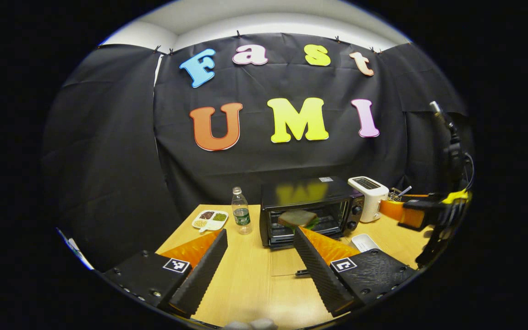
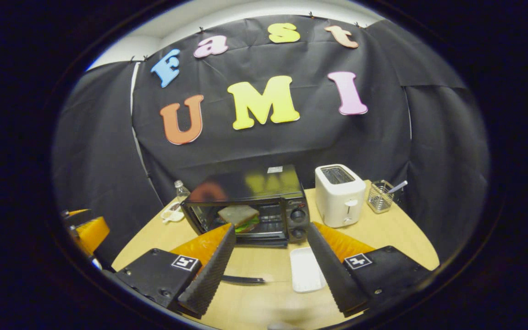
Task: Open the electric oven with the left hand, put the food in, and close the electric oven.
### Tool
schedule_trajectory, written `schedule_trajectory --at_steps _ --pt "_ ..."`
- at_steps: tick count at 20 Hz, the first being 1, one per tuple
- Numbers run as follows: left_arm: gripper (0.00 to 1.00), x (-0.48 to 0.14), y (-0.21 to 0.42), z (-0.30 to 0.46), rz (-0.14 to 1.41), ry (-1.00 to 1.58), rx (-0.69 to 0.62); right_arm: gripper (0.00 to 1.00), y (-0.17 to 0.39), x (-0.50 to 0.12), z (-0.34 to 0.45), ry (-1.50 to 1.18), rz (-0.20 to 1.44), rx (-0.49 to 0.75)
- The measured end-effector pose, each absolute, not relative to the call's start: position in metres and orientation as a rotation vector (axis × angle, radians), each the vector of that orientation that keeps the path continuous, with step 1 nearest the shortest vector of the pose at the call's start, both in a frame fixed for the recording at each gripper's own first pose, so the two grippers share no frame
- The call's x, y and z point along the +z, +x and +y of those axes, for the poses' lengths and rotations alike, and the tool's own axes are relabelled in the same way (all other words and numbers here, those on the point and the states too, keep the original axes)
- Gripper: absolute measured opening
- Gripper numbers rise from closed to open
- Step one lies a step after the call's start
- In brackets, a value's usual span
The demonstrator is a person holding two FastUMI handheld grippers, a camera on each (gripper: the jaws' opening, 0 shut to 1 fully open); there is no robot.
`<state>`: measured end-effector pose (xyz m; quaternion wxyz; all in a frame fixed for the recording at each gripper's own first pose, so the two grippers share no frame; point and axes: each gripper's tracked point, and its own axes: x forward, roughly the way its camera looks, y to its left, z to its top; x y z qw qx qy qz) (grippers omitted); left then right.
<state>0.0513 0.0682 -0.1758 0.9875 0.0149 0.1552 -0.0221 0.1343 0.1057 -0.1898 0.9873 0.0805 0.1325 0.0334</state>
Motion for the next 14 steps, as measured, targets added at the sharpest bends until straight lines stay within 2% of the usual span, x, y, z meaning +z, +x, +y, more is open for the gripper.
schedule_trajectory --at_steps 1,2,8,14 --pt "0.95 -0.187 0.053 0.061 0.337 0.025 -0.043 0.89 0.128 -0.188 0.097 0.142 0.270 0.079" --pt "0.96 -0.196 0.054 0.054 0.344 0.022 -0.044 1.00 0.121 -0.188 0.088 0.127 0.283 0.082" --pt "0.96 -0.279 0.058 0.003 0.459 0.021 -0.068 1.00 0.088 -0.166 0.025 0.139 0.291 0.064" --pt "0.96 -0.382 0.053 -0.045 0.641 -0.025 -0.091 1.00 0.066 -0.145 -0.020 0.127 0.288 0.039"
